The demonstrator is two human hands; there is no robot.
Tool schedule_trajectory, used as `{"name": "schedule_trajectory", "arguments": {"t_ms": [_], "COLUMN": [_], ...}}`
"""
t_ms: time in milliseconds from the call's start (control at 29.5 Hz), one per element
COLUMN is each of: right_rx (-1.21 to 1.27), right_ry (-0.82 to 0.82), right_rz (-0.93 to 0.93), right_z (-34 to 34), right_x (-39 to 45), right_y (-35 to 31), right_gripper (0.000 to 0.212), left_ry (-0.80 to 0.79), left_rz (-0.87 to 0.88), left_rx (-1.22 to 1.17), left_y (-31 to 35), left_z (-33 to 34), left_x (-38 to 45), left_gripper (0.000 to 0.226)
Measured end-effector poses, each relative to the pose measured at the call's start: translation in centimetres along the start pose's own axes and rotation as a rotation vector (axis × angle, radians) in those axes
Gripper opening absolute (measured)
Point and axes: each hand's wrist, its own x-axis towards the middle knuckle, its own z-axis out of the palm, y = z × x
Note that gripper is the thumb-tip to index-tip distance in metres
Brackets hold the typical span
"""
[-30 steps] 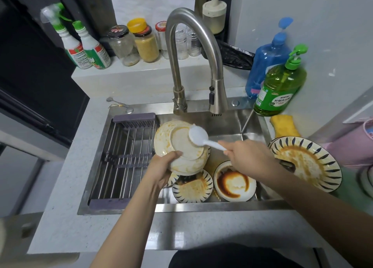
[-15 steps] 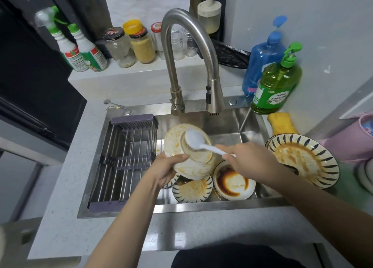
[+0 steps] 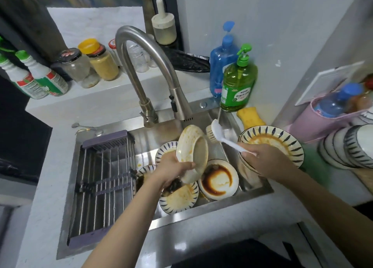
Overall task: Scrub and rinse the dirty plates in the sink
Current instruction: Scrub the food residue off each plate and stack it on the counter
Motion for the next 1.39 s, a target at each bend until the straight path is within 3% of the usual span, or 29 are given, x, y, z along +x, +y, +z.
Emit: {"name": "schedule_trajectory", "arguments": {"t_ms": [204,339,475,781,1120,1392], "right_rx": [0.132,0.222,0.318,0.346,0.312,0.348], "right_ry": [0.301,0.361,0.401,0.424,0.442,0.413], "right_rz": [0.094,0.136,0.173,0.313,0.336,0.351], "right_z": [-3.1,-3.8,-3.7,-3.7,-3.8,-3.4], "right_x": [-2.6,-3.7,-4.7,-6.2,-6.2,-5.8], "right_y": [3.5,5.1,6.2,8.6,10.2,10.7], "right_gripper": [0.037,0.035,0.034,0.036,0.036,0.037], "left_ry": [-0.042,-0.090,-0.173,-0.320,-0.385,-0.433], "left_rz": [0.433,0.673,0.764,0.920,0.926,0.931], "left_rx": [0.879,1.147,1.370,1.518,1.559,1.581], "left_y": [3.8,3.9,4.0,5.4,6.0,6.0], "left_z": [4.7,7.5,10.0,15.4,19.1,20.0], "left_x": [-0.4,0.6,2.1,3.2,4.5,4.9], "left_gripper": [0.005,0.058,0.075,0.067,0.052,0.053]}}
